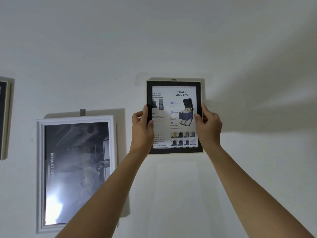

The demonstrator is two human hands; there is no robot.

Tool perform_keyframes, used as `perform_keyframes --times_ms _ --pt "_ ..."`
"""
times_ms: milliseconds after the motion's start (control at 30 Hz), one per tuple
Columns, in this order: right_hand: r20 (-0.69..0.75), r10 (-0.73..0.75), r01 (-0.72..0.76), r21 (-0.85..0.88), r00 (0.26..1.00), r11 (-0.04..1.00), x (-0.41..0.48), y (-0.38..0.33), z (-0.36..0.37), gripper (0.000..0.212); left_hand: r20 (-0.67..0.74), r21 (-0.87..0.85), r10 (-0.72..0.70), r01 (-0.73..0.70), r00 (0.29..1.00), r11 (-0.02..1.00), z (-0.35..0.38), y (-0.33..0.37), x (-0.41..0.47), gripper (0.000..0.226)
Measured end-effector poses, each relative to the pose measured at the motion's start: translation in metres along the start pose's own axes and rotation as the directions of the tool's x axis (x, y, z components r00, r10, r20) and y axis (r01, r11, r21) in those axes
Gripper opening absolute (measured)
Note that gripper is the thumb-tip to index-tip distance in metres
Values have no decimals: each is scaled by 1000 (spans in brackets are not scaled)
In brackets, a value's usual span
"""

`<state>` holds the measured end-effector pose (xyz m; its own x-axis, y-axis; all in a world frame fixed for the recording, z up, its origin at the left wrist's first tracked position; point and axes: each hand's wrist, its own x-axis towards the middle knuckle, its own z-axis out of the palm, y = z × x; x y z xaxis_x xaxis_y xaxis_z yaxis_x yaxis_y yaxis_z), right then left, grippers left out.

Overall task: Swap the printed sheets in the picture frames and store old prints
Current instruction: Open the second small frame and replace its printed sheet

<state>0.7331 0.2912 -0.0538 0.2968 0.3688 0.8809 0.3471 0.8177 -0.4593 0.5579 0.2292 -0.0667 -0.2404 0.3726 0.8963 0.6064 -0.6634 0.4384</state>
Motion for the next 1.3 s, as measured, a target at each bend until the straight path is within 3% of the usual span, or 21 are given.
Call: perform_keyframes --times_ms 433,967,1300 --pt "-64 16 -13 43 998 999 -6 1 3 48 -67 174 77 -64 995 983 4 -5 -2 49" --pt "-37 55 -53 46 998 998 -27 6 -7 47 33 158 -10 4 999 987 -4 -1 -10 56" --pt "-21 116 -114 50 993 992 -36 1 -14 40 24 162 6 -9 1000 987 -7 -1 -13 57"
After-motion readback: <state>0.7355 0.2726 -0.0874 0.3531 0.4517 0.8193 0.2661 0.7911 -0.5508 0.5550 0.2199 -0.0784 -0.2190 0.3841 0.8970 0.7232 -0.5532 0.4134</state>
